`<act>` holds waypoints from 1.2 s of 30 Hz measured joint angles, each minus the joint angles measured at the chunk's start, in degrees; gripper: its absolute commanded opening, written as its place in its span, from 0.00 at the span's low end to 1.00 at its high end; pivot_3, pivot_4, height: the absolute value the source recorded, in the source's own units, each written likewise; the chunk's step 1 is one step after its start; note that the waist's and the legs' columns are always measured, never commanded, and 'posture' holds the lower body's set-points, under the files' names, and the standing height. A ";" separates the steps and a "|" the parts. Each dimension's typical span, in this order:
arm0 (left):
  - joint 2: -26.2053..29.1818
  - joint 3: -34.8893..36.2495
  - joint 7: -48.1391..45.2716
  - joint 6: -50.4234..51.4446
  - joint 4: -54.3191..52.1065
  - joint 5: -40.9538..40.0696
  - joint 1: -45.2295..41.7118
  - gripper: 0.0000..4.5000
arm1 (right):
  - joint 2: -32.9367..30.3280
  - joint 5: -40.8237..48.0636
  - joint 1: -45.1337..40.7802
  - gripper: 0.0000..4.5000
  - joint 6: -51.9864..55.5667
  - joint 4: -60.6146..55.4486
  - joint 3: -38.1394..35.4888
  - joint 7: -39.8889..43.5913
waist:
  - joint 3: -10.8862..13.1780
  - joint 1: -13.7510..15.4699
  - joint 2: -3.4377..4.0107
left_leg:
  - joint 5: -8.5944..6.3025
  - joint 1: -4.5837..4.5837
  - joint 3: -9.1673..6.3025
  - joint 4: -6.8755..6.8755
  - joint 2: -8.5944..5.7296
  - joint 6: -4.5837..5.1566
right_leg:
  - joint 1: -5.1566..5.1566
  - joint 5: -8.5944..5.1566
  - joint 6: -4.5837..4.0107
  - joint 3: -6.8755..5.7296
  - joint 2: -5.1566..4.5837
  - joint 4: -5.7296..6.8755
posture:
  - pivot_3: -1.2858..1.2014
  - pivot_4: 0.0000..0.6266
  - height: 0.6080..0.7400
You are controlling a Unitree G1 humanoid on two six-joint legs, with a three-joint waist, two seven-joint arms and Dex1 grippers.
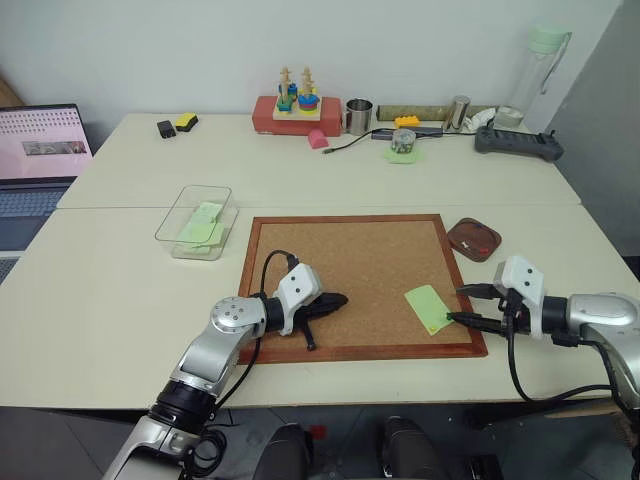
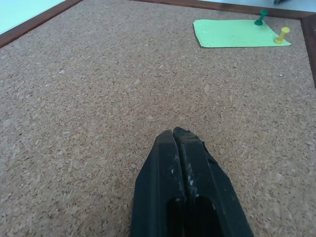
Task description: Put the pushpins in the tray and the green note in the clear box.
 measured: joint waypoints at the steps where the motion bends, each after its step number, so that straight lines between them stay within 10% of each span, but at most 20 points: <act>1: 0.00 0.00 -0.11 -0.01 -0.01 0.00 -0.01 0.00 | 0.13 -0.56 0.00 0.60 -0.62 0.29 0.59 0.07 | 0.00 0.03 0.00 | 0.00 -0.01 -0.01 0.00 -0.02 0.00 | 0.00 0.00 0.00 0.00 0.00 -0.01 | 0.52 0.24 1.00; 7: 0.00 0.00 -0.19 0.02 0.00 0.01 -0.05 0.00 | 0.64 -1.16 -0.29 0.51 -3.21 2.50 1.30 1.03 | 0.00 0.02 0.00 | 0.00 -0.02 0.00 -0.01 0.01 0.00 | 0.03 0.02 0.02 0.01 0.00 -0.13 | 0.52 0.24 1.00; 18: 0.02 0.01 -0.24 0.03 -0.13 0.01 0.02 0.00 | 0.32 -1.12 0.09 0.02 -4.84 2.97 1.25 3.05 | 0.00 0.02 0.00 | 0.00 -0.03 -0.01 -0.04 0.01 0.00 | 0.04 0.04 0.05 0.00 0.00 -0.21 | 0.52 0.24 1.00; 36: 0.06 0.01 -0.15 0.07 -0.26 0.06 0.08 0.00 | 0.38 10.27 -4.12 0.02 5.44 2.45 -6.70 3.33 | 0.00 0.00 0.00 | 0.00 -0.08 -0.03 -0.05 0.04 0.00 | 0.07 0.12 0.11 -0.01 0.01 -0.36 | 0.52 0.24 1.00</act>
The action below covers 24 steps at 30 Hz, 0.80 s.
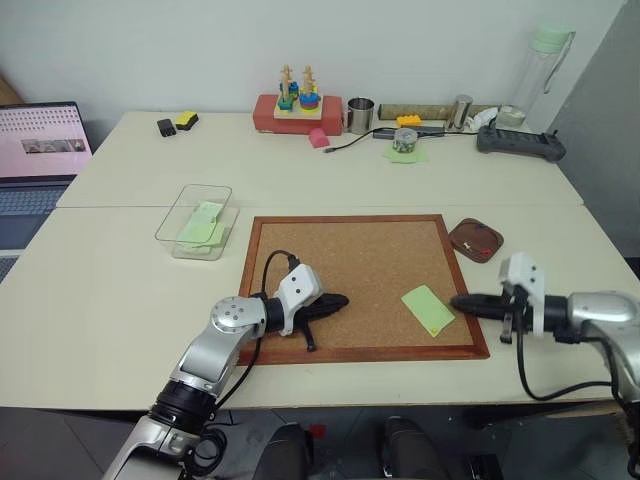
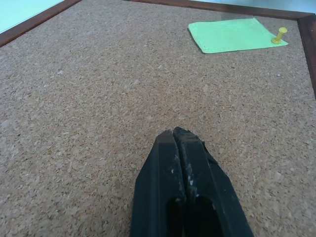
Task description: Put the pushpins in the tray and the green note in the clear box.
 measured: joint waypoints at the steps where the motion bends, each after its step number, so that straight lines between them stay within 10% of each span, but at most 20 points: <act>1: 0.00 0.00 -0.06 0.00 -0.04 0.00 0.03 0.00 | 0.01 0.51 -0.31 0.02 0.87 -0.08 -0.33 -0.21 | 0.00 0.00 0.00 | 0.00 0.00 0.00 -0.01 -0.01 0.00 | 0.01 0.00 0.00 -0.01 0.01 -0.02 | 0.52 0.24 1.00; 18: -0.16 0.06 0.33 0.09 -0.13 0.03 0.10 0.00 | 11.02 -17.07 -17.51 0.02 -6.58 26.19 0.47 -29.60 | -0.02 -0.03 0.05 | 0.01 -0.03 0.15 -0.02 -0.09 0.02 | -0.06 0.31 -0.31 0.07 0.00 -0.09 | 0.52 0.24 1.00; 24: -0.14 0.08 0.41 0.11 -0.22 0.03 0.19 0.00 | 13.52 -17.97 -20.01 0.26 -8.51 31.23 -0.02 -32.20 | -0.02 -0.06 0.06 | 0.01 -0.02 0.14 -0.01 -0.09 0.02 | -0.04 0.31 -0.31 0.05 0.02 -0.08 | 0.52 0.24 1.00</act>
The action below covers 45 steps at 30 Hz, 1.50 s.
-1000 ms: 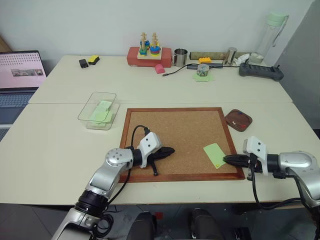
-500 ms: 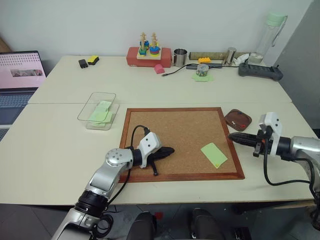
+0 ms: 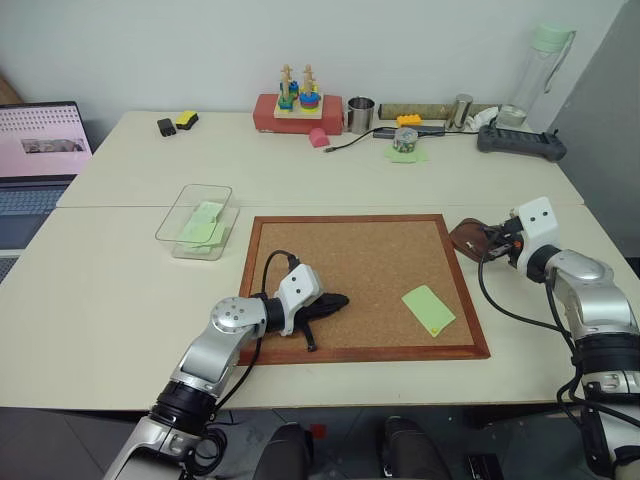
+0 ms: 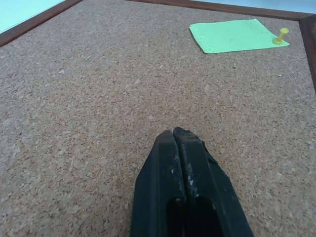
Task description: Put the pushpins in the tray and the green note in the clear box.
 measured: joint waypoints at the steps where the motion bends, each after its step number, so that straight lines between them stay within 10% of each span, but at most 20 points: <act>1: 0.00 0.00 0.02 0.01 -0.06 0.00 0.04 0.00 | 0.24 0.03 -0.01 0.31 -0.05 0.39 0.00 0.02 | 0.00 0.00 0.00 | 0.00 0.00 0.00 0.00 0.00 0.00 | 0.00 0.00 0.00 0.00 0.00 0.00 | 0.52 0.24 1.00; 10: 0.01 0.02 0.21 0.12 -0.20 0.00 0.12 0.00 | 0.74 2.48 -0.06 0.68 -0.11 -0.80 -1.87 2.34 | 0.00 -0.03 0.01 | 0.00 0.00 0.00 0.00 0.00 0.00 | 0.00 0.00 0.00 0.00 0.00 0.01 | 0.52 0.24 1.00; 24: 0.47 0.27 0.51 0.83 -0.35 -0.04 0.08 0.00 | -13.45 11.16 22.93 0.68 3.15 -35.91 4.64 29.99 | 0.00 -0.01 0.01 | -0.01 0.01 -0.08 0.02 0.12 0.01 | 0.05 -0.16 0.31 -0.02 -0.02 -0.05 | 0.52 0.24 1.00; 39: 0.50 0.26 0.35 0.76 -0.35 -0.05 0.08 0.00 | -12.11 8.38 25.52 0.68 0.34 -35.48 10.15 31.65 | 0.01 0.03 -0.01 | -0.01 0.01 -0.08 0.02 0.12 0.01 | 0.02 -0.16 0.32 -0.04 -0.02 -0.06 | 0.52 0.24 1.00; 45: 0.50 0.26 0.34 0.76 -0.39 -0.05 0.10 0.00 | -11.64 7.78 25.25 0.42 -1.53 -34.29 10.55 31.83 | 0.01 0.03 -0.01 | -0.01 0.01 -0.08 0.02 0.11 0.01 | 0.02 -0.16 0.32 -0.04 -0.02 -0.07 | 0.52 0.24 1.00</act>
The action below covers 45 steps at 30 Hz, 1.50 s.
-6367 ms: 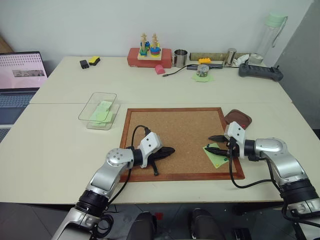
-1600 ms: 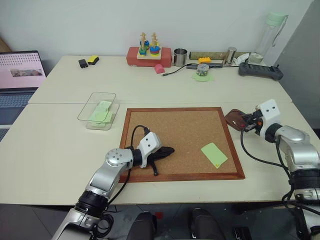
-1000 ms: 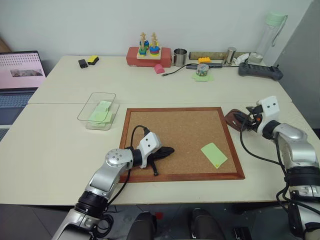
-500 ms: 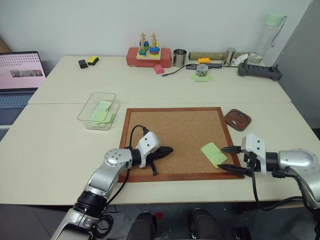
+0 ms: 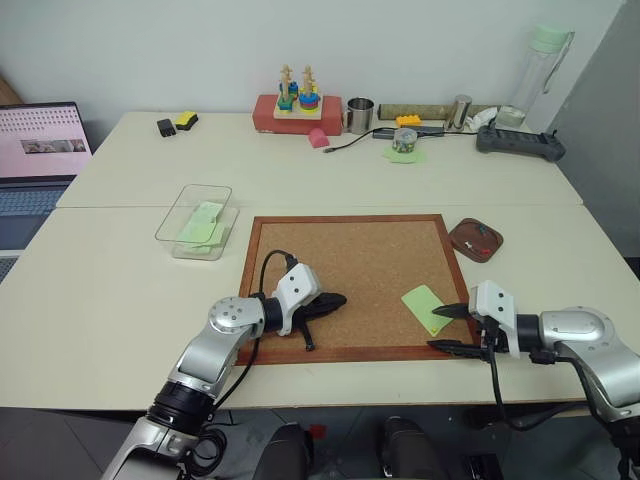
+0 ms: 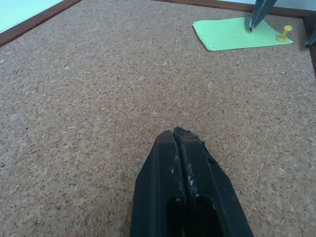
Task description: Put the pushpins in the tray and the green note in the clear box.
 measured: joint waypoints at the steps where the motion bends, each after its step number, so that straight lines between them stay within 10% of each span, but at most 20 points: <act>1: 0.00 0.00 0.00 0.00 0.00 0.00 0.00 0.00 | 0.00 -0.08 0.00 0.39 -0.23 0.24 0.00 0.06 | 0.00 0.00 0.00 | 0.00 0.00 0.00 0.00 0.00 0.00 | 0.00 0.00 0.00 0.00 0.00 0.00 | 0.52 0.24 1.00; 9: 0.00 0.00 0.02 0.00 -0.01 0.00 0.01 0.00 | 0.00 -0.74 0.02 0.01 -1.70 0.62 0.20 0.96 | 0.00 0.00 0.00 | 0.00 0.00 0.00 0.00 0.00 0.00 | 0.00 0.00 0.00 0.00 0.00 0.00 | 0.52 0.24 1.00; 36: -0.52 1.60 0.39 5.25 -1.76 -3.08 0.43 0.00 | -1.14 3.32 -7.26 0.01 -0.28 -2.60 -2.48 2.72 | 0.02 -0.03 -0.04 | 0.00 -0.01 0.00 0.00 0.02 0.00 | -0.03 0.00 0.00 0.01 0.00 0.00 | 0.52 0.24 1.00; 45: -0.03 12.66 1.60 28.85 -14.96 -21.69 4.72 0.37 | 2.49 2.07 -11.37 0.00 -1.89 -2.56 -2.16 -0.11 | 0.07 0.11 -0.07 | -0.02 -0.37 -0.15 -0.07 -0.03 -0.02 | -0.16 -0.07 0.06 -0.06 -0.12 -0.12 | 0.52 0.24 1.00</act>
